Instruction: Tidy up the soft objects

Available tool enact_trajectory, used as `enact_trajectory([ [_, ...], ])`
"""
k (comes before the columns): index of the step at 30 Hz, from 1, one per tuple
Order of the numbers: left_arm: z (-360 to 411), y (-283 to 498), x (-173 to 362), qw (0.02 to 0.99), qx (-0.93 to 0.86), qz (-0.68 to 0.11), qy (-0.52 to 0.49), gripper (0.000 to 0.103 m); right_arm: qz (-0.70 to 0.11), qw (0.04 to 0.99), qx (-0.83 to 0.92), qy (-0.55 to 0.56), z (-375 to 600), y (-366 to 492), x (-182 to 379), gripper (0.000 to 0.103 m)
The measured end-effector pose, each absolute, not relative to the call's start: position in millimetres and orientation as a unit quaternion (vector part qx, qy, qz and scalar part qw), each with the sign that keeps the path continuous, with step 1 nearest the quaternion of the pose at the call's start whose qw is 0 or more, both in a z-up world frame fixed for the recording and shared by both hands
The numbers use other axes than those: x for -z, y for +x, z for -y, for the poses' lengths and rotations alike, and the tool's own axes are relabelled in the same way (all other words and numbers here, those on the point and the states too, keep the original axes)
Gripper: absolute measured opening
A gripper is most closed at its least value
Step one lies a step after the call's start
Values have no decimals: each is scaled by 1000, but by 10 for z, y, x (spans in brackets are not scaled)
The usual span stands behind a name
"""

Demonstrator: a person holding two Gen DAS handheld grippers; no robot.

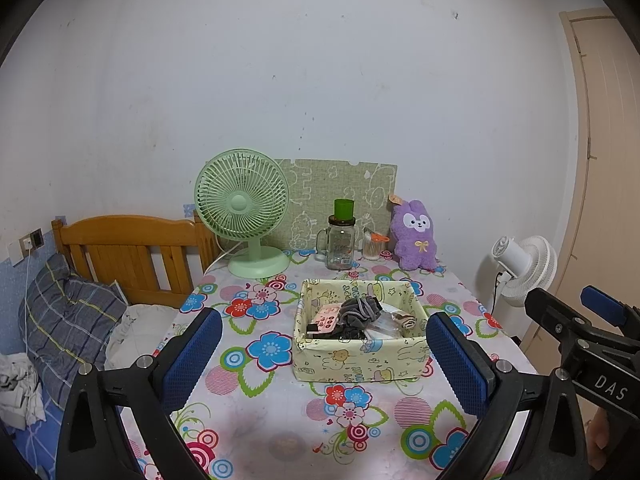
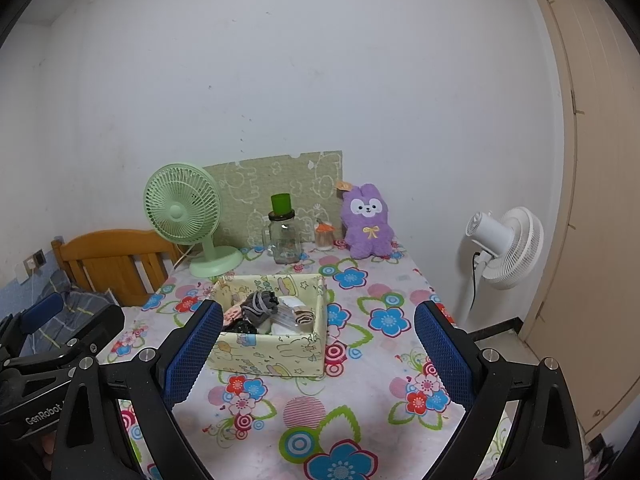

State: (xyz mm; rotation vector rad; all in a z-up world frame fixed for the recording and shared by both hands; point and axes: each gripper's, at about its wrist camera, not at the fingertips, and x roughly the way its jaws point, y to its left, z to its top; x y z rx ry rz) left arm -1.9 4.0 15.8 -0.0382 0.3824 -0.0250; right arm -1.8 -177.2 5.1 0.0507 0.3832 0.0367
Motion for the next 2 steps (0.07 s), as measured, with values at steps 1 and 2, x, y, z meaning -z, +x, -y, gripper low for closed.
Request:
enact_trajectory([
  [1,-43,-13,-155,981,12,-190,-19,103,-191,981,-18,25,1772,-16,-49,98],
  [2,-43,-12,-155,981,13,-191,-19,103,-191,981,-18,25,1770,-15,-48,98],
])
